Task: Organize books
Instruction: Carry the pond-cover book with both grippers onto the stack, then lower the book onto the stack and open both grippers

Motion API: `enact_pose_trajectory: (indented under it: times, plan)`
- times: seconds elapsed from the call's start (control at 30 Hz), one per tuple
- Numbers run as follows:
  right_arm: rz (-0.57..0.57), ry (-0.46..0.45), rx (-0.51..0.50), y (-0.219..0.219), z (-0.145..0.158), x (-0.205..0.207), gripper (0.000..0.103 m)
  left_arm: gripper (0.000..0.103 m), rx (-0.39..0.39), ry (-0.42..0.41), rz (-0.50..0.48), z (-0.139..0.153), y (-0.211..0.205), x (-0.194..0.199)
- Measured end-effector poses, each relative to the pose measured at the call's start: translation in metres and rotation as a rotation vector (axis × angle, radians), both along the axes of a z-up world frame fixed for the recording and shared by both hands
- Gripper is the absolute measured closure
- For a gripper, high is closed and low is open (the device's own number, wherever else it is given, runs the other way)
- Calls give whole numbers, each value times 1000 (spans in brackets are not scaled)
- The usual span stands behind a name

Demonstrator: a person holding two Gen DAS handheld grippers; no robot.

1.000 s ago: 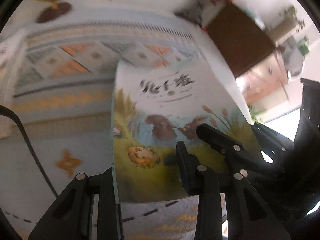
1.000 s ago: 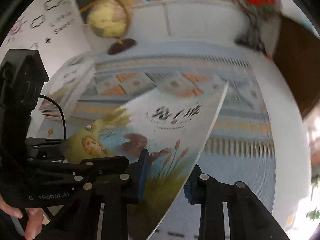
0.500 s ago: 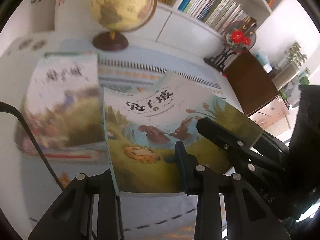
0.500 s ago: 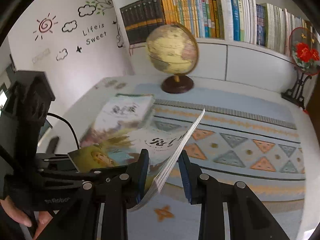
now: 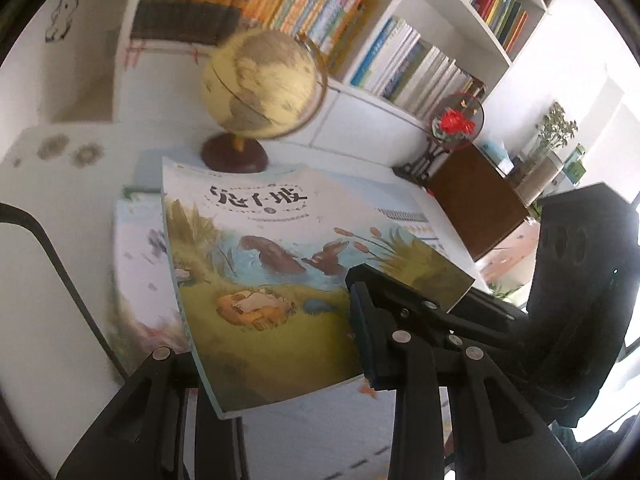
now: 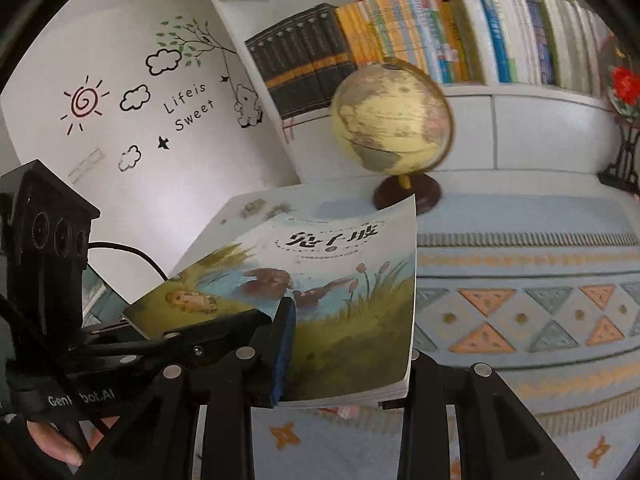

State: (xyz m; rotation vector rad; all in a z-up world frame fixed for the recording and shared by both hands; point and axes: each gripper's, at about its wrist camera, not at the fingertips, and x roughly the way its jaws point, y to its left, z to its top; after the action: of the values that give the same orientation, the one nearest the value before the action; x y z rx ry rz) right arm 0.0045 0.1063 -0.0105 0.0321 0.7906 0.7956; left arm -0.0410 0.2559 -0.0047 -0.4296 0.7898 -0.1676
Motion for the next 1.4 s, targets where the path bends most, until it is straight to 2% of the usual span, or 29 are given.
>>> enact_pose_trajectory:
  times: [0.13,0.3,0.57,0.77,0.87,0.97,1.07,1.13,1.23,1.4]
  plan:
    - [13,-41,15,29,10,1,71,73,10,-33,9,8,23,2]
    - [26,-45,-17,55,5,9,71,73,-1,-29,5,-8,44,10]
    - [16,79,-65,72,-44,27,71,73,-58,28,19,-62,56,16]
    - [17,158,-76,76,-72,30,71,72,-38,68,20,-89,57,10]
    - [18,186,-90,77,-81,27,71,66,-66,114,28,-101,63,6]
    - [14,227,-100,78,-90,27,71,54,-78,173,51,-115,70,4]
    - [3,280,-81,76,-100,31,71,52,-104,148,70,-118,77,-2]
    - [-15,315,-63,73,-105,34,71,44,-105,155,79,-116,79,-3]
    - [-37,346,-48,70,-108,36,70,38,-73,166,104,-112,81,-6]
    - [-37,354,-100,67,-103,31,61,37,-58,204,171,-114,95,-23]
